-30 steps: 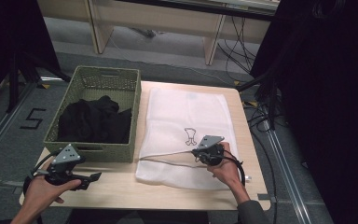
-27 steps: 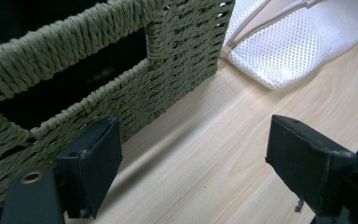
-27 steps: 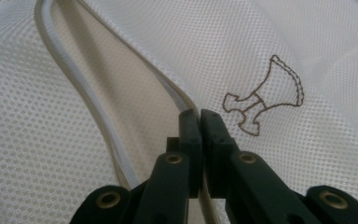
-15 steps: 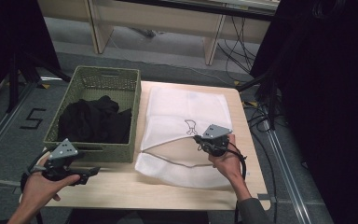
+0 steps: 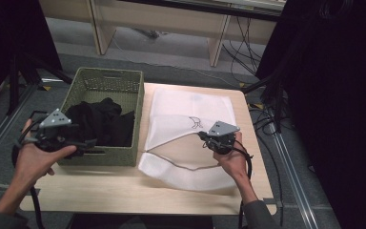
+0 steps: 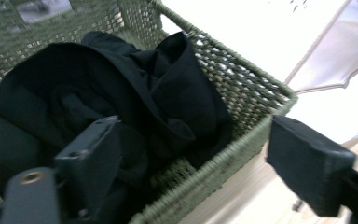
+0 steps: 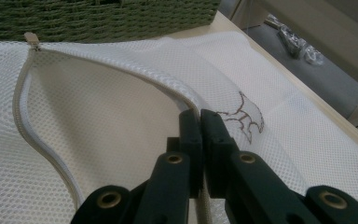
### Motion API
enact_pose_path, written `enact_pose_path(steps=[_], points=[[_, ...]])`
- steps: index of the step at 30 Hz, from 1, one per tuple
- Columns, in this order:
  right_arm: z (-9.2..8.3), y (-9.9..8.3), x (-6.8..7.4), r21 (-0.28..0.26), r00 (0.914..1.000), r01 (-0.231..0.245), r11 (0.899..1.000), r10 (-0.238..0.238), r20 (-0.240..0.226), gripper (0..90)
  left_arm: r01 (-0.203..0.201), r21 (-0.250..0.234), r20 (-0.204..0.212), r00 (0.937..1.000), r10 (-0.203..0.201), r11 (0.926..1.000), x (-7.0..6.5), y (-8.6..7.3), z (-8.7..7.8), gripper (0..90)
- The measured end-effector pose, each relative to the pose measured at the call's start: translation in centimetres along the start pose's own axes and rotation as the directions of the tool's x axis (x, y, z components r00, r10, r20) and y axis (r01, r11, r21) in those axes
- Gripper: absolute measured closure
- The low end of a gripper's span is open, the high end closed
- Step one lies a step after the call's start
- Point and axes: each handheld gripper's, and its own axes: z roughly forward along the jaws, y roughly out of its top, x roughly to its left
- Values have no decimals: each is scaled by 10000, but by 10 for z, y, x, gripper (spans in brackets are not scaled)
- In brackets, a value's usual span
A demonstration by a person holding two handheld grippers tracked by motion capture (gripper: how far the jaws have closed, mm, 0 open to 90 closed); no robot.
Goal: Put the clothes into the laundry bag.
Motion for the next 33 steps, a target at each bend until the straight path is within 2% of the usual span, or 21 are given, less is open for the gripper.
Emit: enact_pose_path(steps=[3,4,5,7,11,12,14,15,16,17,18,19,20,21,22,24,26,29,30,32,33], points=[[2,0,0,-34,10000,39,10000,-39,-7,888,33,466,-146,9999,-26,9989,15,13,13,148],[2,0,0,-5,10000,-9,10000,9,-13,888,222,600,-165,9996,-213,9979,18,17,18,151],[2,0,0,1,10000,-5,10000,5,-23,888,84,901,-176,9998,-69,9959,23,20,21,149],[2,0,0,-5,10000,-30,10000,30,-25,888,149,1234,-168,9998,-129,9922,29,25,32,149],[3,-1,0,23,9999,58,10000,-57,-104,888,639,1288,1,9979,-645,9896,32,28,56,150],[3,-1,1,52,9999,-132,9999,132,-96,888,772,1319,-53,9970,-772,9883,33,29,64,149],[4,-2,0,66,9999,23,10000,-22,-165,888,944,1772,-83,9955,-944,9796,35,31,73,149],[4,-2,1,71,9999,3,10000,-2,-170,888,772,1925,-31,9969,-781,9783,36,31,79,148],[3,-2,3,200,9994,-325,9993,327,-119,888,805,2035,-139,9968,-793,9758,37,31,85,148],[4,-2,2,155,9998,-131,9998,133,-136,888,598,2624,-142,9982,-581,9631,39,32,89,148],[5,-2,2,117,9999,22,9999,-21,-140,888,694,2925,-269,9976,-643,9537,39,32,96,149],[5,-2,2,152,9999,21,9999,-19,-144,888,686,3021,-413,9974,-589,9508,39,31,102,149],[5,-2,1,198,9997,68,9998,-63,-233,888,616,2968,-477,9976,-497,9529,39,30,107,149],[5,-3,2,127,9999,20,9999,-18,-158,888,524,3287,-560,9978,-359,9430,41,31,111,148],[5,-3,2,127,9999,20,9999,-18,-158,888,524,3287,-560,9978,-359,9430,41,31,111,148],[6,-3,1,123,9998,9,9999,-6,-192,888,885,3522,-775,9949,-653,9317,48,30,124,147],[5,-3,2,129,9998,-91,9999,93,-172,887,858,3480,-958,9938,-556,9336,50,31,128,146],[6,-4,2,118,9997,1,9999,2,-246,888,158,3911,-1355,9899,406,9202,48,37,130,143],[6,-4,2,148,9997,-121,9998,124,-193,887,214,3840,-1492,9880,392,9231,48,37,132,140],[6,-4,2,147,9998,-127,9998,130,-181,888,290,3933,-1477,9885,320,9190,49,37,135,123],[7,-4,2,114,9997,-5,9999,7,-226,888,585,4000,-1522,9883,33,9147,53,34,142,116]])
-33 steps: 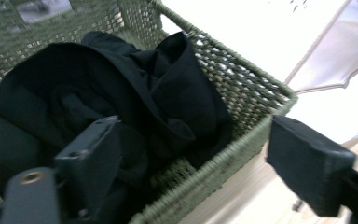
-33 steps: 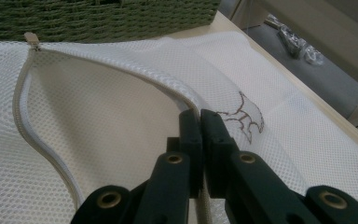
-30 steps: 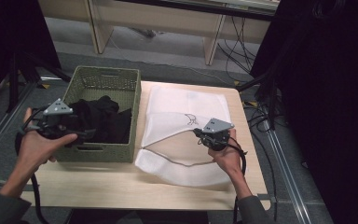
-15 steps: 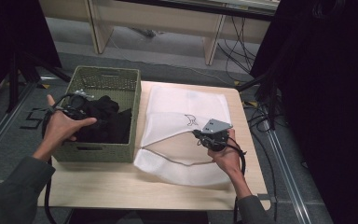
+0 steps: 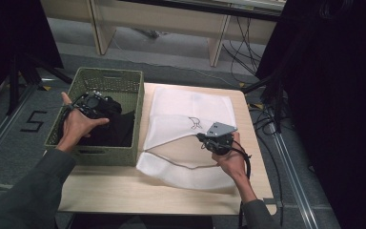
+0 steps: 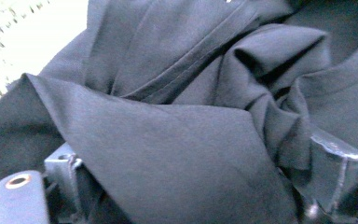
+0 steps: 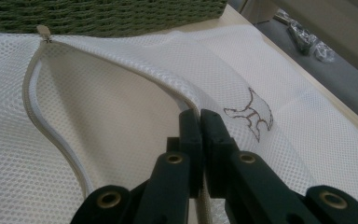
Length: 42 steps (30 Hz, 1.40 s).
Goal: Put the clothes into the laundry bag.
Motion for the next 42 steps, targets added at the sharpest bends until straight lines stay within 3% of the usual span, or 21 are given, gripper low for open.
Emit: enact_pose_path(steps=[2,3,4,9,12,14,17,20,23,25,26,27,29,30,37,41,42], points=[[0,0,0,26,10000,25,10000,-25,-2,888,184,117,221,9996,-187,9998,2,0,5,65],[0,0,0,38,10000,20,10000,-20,-10,888,558,387,857,9946,-590,9977,6,-1,15,28],[0,0,0,28,10000,12,10000,-11,-27,888,640,341,950,9932,-670,9974,7,-2,19,5],[0,0,-1,57,9999,38,10000,-37,-98,887,417,424,729,9963,-447,9982,5,-3,28,0],[0,-1,0,61,10000,59,10000,-58,-64,887,18,553,621,9981,-52,9985,4,-6,34,0],[0,-1,1,87,9999,-144,9999,144,-55,887,-51,540,546,9985,21,9985,3,-6,36,0],[0,-1,1,66,10000,18,10000,-18,14,887,-197,448,462,9988,177,9988,3,-9,38,0],[0,-1,1,92,9999,-149,9998,150,-48,887,-448,477,-214,9987,458,9979,-2,-12,41,0],[0,-2,1,80,9999,-135,9999,135,-20,887,-827,780,-1035,9905,906,9935,-13,-10,43,0],[-1,-2,1,131,9998,-170,9998,172,-103,887,-903,643,-1164,9884,974,9938,-14,-9,45,0],[-1,-2,2,158,9997,-222,9996,224,-124,887,-948,822,-1166,9877,1041,9921,-12,-6,41,0],[-1,-2,0,84,10000,-8,10000,9,-90,887,-1007,548,-1268,9861,1070,9934,-11,-7,41,0],[0,-2,0,78,9999,-32,10000,33,-146,887,-1042,696,-1144,9871,1117,9921,-9,-6,39,13],[0,-2,0,82,9999,-30,10000,31,-124,887,-956,630,-954,9903,1013,9934,-5,-8,38,17],[0,-2,0,67,9999,36,10000,-35,-161,887,-803,436,-596,9948,828,9958,-1,-14,46,0],[-1,-3,1,39,9999,-134,9999,134,-77,887,-1029,506,-623,9924,1059,9934,-2,-16,47,0],[-1,-3,1,30,9999,-141,9999,141,-57,887,-1223,643,-722,9893,1269,9904,-5,-17,48,24]])
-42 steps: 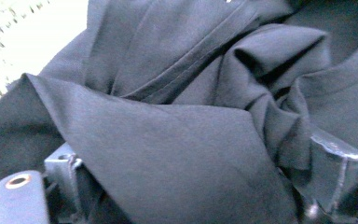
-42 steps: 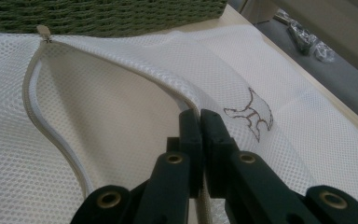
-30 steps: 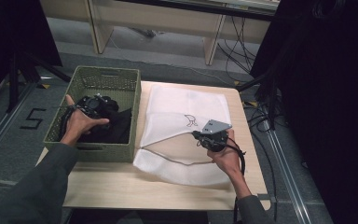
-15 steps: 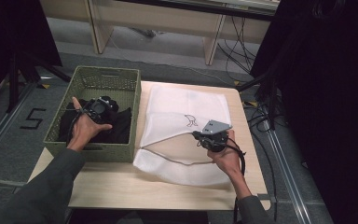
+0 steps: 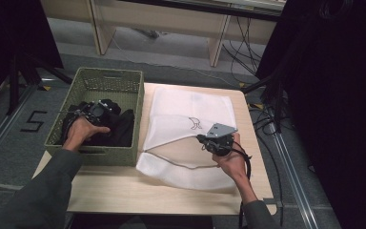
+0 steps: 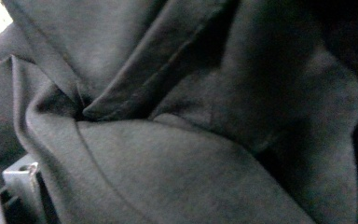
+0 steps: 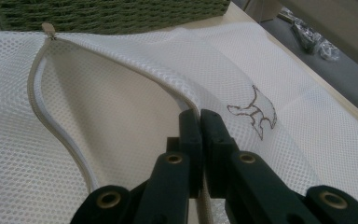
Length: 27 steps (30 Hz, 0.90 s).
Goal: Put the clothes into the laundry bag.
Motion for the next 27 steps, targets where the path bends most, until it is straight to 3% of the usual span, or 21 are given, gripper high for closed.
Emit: enact_pose_path(steps=[1,2,3,6,8,10,16,17,20,23,24,25,26,27], points=[[0,0,0,22,10000,-1,10000,1,-40,887,-57,-34,31,10000,57,10000,-1,-1,0,122],[0,0,-1,28,10000,60,10000,-60,-39,887,-26,-231,194,9998,30,9997,-3,-3,1,311],[0,0,-1,21,10000,49,10000,-49,-35,887,-146,-187,70,9999,147,9997,-2,-6,2,421],[0,0,0,48,10000,-17,10000,18,-71,887,-234,-67,17,9997,234,9997,-2,-5,1,622],[0,0,0,92,10000,-3,10000,3,-44,887,-132,-76,-11,9999,132,9999,-3,-3,3,684],[0,0,1,111,10000,-15,9999,15,-18,887,-582,284,-147,9982,586,9979,-3,0,1,726],[0,-1,-1,-3,10000,-68,10000,68,-34,887,-658,143,-44,9978,659,9977,0,2,-7,758],[-1,-1,-2,17,10000,-84,10000,84,-2,887,3,-569,218,9998,9,9984,3,0,-12,760],[-2,-1,-2,-5,9999,-162,9999,162,22,887,311,-874,510,9983,-267,9957,9,0,-24,763],[-1,-1,-4,-61,10000,65,10000,-65,46,887,704,-1863,880,9946,-547,9800,18,4,-54,764],[-1,-1,-4,-61,10000,65,10000,-65,46,887,704,-1863,880,9946,-547,9800,18,4,-54,764],[-1,-1,-4,-68,10000,33,10000,-33,56,887,813,-2301,917,9939,-616,9698,21,7,-71,764],[-1,-1,-3,-62,10000,26,10000,-26,56,887,813,-2301,917,9939,-616,9698,21,7,-71,764],[-1,-1,-4,-65,10000,35,10000,-35,63,887,946,-2673,1244,9902,-631,9589,26,8,-89,765]])
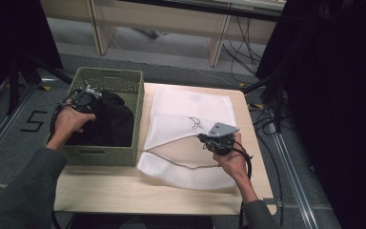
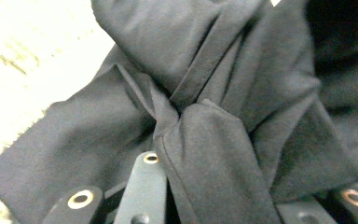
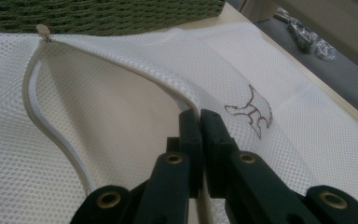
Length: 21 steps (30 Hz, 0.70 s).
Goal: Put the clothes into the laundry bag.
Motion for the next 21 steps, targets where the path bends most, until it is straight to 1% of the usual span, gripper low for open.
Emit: enact_pose_path(steps=[1,2,3,4,5,6,7,8,9,10,11,12,13,14,15,16,17,18,19,20,21], points=[[0,0,1,6,9999,-145,9999,145,7,887,40,-155,36,10000,-39,9999,1,2,-5,764],[0,0,1,6,9999,-145,9999,145,7,887,40,-155,36,10000,-39,9999,1,2,-5,764],[0,0,1,-5,9999,-149,9999,149,-6,887,16,-319,161,9999,-11,9995,3,6,-19,764],[0,0,1,-5,9999,-149,9999,149,-6,887,16,-319,161,9999,-11,9995,3,6,-19,764],[0,0,1,-5,9999,-164,9999,164,1,887,78,-631,138,9999,-69,9980,3,8,-31,765],[0,0,1,-5,9999,-160,9999,160,9,887,107,-693,273,9996,-89,9975,4,10,-37,764],[0,0,1,-5,9999,-164,9999,164,9,887,51,-795,311,9995,-27,9968,4,11,-42,764],[0,0,1,11,9998,-215,9998,215,23,887,51,-795,311,9995,-27,9968,4,11,-42,765],[0,0,1,14,9998,-211,9998,211,23,887,-16,-896,434,9990,56,9960,5,13,-52,765],[0,0,1,11,9998,-210,9998,210,31,887,-16,-896,434,9990,56,9960,5,13,-52,765],[0,0,1,11,9998,-210,9998,210,31,887,-98,-1031,315,9994,131,9946,5,14,-59,765],[0,0,1,24,9997,-236,9997,236,15,887,-167,-1139,422,9989,216,9934,4,16,-67,764],[0,0,1,2,9998,-179,9998,179,11,887,-278,-1204,440,9985,333,9923,3,18,-72,764],[0,1,-1,-50,9999,-11,10000,12,108,887,-278,-1204,440,9985,333,9923,3,18,-72,764],[0,0,0,19,10000,-53,10000,53,-52,887,-462,-1365,461,9975,529,9896,1,21,-82,764],[0,0,0,36,9999,-125,9999,126,-26,887,-462,-1365,461,9975,529,9896,1,21,-82,764],[0,1,1,32,9997,-254,9997,254,-4,887,-672,-1534,562,9955,766,9859,-1,24,-95,764],[0,1,0,-42,9995,-296,9996,296,49,887,-672,-1534,562,9955,766,9859,-1,24,-95,764],[0,1,-1,-21,9996,-288,9996,288,72,887,-420,-2040,598,9967,553,9781,-3,28,-107,764],[0,1,-1,-21,9996,-288,9996,288,72,887,-420,-2040,598,9967,553,9781,-3,28,-107,764],[2,2,-1,-19,9999,-152,9999,152,39,887,-397,-2202,781,9952,582,9746,-3,31,-117,764]])
